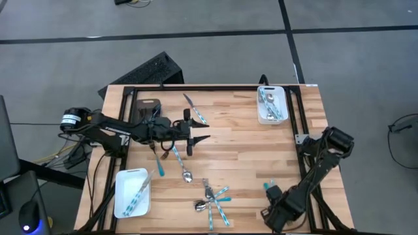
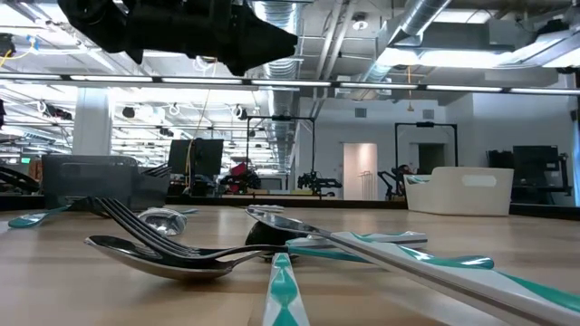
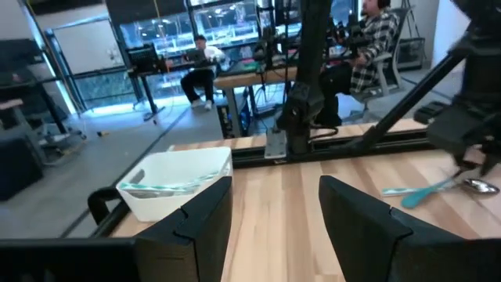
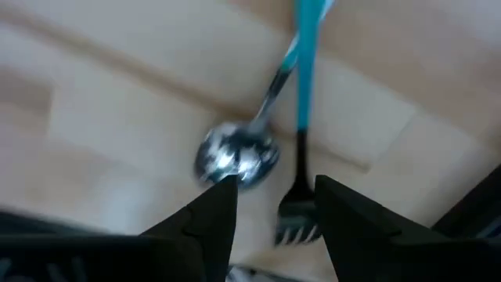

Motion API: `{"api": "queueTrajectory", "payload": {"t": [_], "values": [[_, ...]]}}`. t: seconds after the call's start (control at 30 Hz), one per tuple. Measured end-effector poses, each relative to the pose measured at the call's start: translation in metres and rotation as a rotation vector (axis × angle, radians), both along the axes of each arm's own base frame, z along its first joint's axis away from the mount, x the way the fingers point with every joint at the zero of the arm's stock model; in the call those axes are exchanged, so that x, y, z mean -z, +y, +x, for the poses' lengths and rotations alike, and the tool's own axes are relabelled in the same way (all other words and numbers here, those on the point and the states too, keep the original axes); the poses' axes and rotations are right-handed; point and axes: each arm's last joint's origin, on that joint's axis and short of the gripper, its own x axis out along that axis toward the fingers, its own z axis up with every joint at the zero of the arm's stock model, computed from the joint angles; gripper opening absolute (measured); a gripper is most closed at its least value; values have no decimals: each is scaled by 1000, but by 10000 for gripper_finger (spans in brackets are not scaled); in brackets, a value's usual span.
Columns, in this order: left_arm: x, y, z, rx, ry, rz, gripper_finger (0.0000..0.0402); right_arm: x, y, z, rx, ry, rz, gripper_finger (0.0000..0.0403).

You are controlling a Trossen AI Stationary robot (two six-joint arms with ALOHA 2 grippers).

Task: Sort silverware by color (type)
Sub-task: Put the blue fork into the black bin

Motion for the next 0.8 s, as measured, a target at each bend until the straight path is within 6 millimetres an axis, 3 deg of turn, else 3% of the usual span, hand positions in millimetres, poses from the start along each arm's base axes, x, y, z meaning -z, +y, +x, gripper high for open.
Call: {"api": "queueTrajectory", "payload": {"t": [0.27,0.43,0.67,0.8], "values": [[-1,0,0,-2,-15,9,181,9,18,-6,29,41,-28,176],[-2,0,0,-2,-26,11,181,20,14,-11,73,101,-110,165],[-2,0,0,0,-23,41,181,17,5,-3,121,97,-136,151],[-2,0,0,0,-20,50,181,26,3,4,112,78,-171,124]]}}
